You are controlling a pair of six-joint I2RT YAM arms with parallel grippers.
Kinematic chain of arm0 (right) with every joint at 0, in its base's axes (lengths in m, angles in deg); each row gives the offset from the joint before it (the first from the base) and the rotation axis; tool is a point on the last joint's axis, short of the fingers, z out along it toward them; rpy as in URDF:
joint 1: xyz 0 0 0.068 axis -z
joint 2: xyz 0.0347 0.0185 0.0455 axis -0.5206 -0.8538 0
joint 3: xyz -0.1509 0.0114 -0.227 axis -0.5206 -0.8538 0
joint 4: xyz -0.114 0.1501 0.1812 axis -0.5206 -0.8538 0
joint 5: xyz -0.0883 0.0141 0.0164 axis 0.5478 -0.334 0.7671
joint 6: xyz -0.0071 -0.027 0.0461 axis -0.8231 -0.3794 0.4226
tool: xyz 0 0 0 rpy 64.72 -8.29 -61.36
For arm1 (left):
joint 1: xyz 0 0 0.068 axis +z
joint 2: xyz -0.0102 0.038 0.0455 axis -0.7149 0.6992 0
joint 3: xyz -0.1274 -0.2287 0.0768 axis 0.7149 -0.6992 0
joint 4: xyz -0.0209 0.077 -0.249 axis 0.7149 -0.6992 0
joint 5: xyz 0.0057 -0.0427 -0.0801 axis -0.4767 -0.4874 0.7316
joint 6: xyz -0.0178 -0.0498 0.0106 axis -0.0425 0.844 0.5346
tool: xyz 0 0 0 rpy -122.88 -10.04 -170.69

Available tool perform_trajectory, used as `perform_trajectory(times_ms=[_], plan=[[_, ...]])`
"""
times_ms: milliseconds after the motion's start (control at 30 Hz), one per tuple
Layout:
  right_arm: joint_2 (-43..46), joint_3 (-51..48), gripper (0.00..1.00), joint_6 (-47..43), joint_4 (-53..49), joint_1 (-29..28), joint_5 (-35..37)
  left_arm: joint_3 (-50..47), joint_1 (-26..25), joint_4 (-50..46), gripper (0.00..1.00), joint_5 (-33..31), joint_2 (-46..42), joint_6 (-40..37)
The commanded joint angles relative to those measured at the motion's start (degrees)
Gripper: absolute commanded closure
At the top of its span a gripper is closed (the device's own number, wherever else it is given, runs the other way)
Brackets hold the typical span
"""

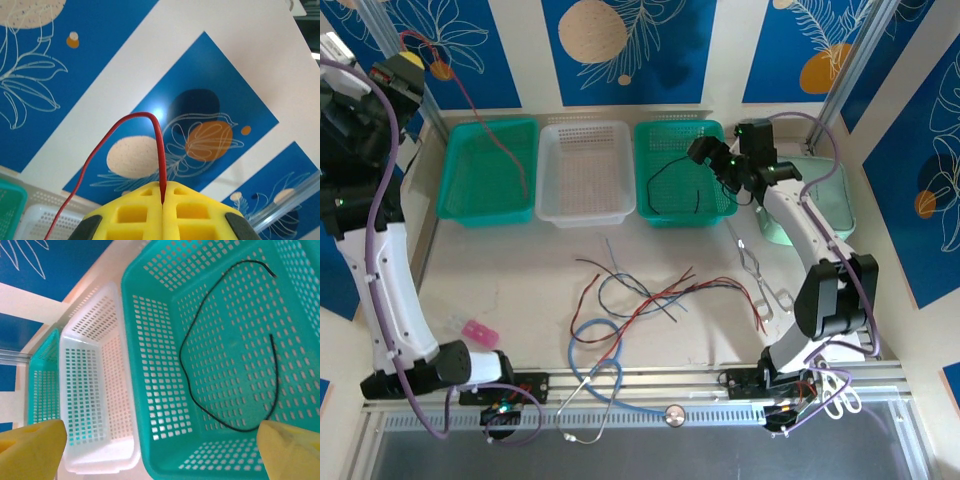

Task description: Untangle the cables

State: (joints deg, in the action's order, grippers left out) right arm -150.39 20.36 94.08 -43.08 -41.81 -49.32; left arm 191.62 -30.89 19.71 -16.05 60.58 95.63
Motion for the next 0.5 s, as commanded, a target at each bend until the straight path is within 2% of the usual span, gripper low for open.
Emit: perform_trajectory(times_ms=[0, 167, 233, 333, 467], plan=[[2.8, -2.4, 0.03, -0.2, 1.1, 1.3, -1.3, 6.9, -0.3, 2.2, 1.00, -3.3, 3.8, -1.3], [5.3, -3.4, 0.03, -1.2, 0.0, 2.3, -1.4, 17.5, -0.3, 1.8, 1.00, -4.5, 11.3, -0.6], [6.3, -3.5, 0.03, -1.5, -0.5, 2.5, -1.5, 19.0, -0.3, 1.5, 1.00, -4.8, 13.3, -0.9], [7.9, -3.8, 0.03, -2.2, -1.3, 2.6, -1.6, 17.0, -0.3, 1.9, 1.00, -5.0, 15.0, -2.0], [9.7, -5.6, 0.03, -3.5, -1.2, 2.9, -1.0, 6.8, -0.3, 4.9, 1.00, -7.2, 16.0, -4.9]])
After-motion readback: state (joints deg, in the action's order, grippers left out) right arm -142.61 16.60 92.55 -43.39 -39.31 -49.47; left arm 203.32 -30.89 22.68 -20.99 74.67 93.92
